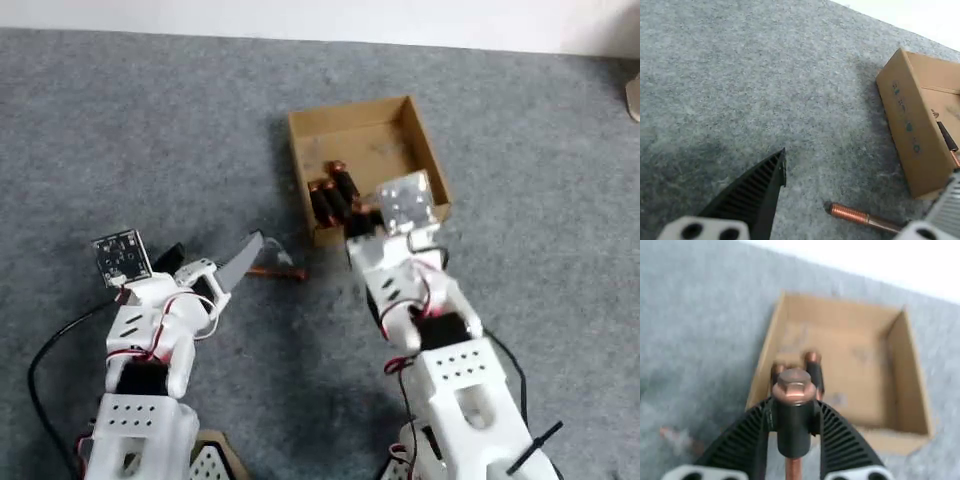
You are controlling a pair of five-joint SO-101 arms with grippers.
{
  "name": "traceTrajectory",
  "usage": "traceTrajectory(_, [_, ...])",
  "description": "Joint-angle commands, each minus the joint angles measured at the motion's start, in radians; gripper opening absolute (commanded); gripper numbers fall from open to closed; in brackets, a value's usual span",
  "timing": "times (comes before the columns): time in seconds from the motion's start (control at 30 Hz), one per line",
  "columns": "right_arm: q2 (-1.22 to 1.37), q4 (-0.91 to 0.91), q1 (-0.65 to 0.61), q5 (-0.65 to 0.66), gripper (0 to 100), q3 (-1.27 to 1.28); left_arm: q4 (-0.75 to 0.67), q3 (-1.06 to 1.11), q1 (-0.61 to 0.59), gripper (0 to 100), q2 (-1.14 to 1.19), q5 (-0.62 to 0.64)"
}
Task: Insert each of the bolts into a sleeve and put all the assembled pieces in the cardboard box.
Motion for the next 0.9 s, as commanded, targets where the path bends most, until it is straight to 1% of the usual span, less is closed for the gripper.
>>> traceTrajectory(0.0, [0.111,0.001,0.015,0.068,0.5,-0.165,0.003,0.027,-0.008,45,-0.005,0.005])
traceTrajectory(0.17, [0.39,-0.001,0.018,0.107,0.5,-0.348,0.003,0.027,-0.008,45,-0.005,0.005])
traceTrajectory(0.37, [0.697,-0.001,0.084,0.109,0.5,-0.665,0.003,0.027,-0.008,45,-0.005,0.005])
traceTrajectory(0.57, [0.898,0.001,0.147,0.109,0.5,-0.914,0.003,0.027,-0.008,45,-0.005,0.005])
traceTrajectory(0.63, [0.94,0.004,0.148,0.109,0.5,-0.926,0.003,0.027,-0.008,45,-0.005,-0.009])
traceTrajectory(0.73, [0.986,0.002,0.148,0.109,0.5,-0.906,0.003,0.027,-0.008,45,-0.005,-0.104])
traceTrajectory(0.8, [1.01,0.002,0.145,0.109,0.9,-0.891,0.003,0.027,-0.008,45,-0.005,-0.143])
traceTrajectory(0.87, [1.023,0.005,0.145,0.103,5.4,-0.886,0.003,0.027,-0.008,45,-0.005,-0.152])
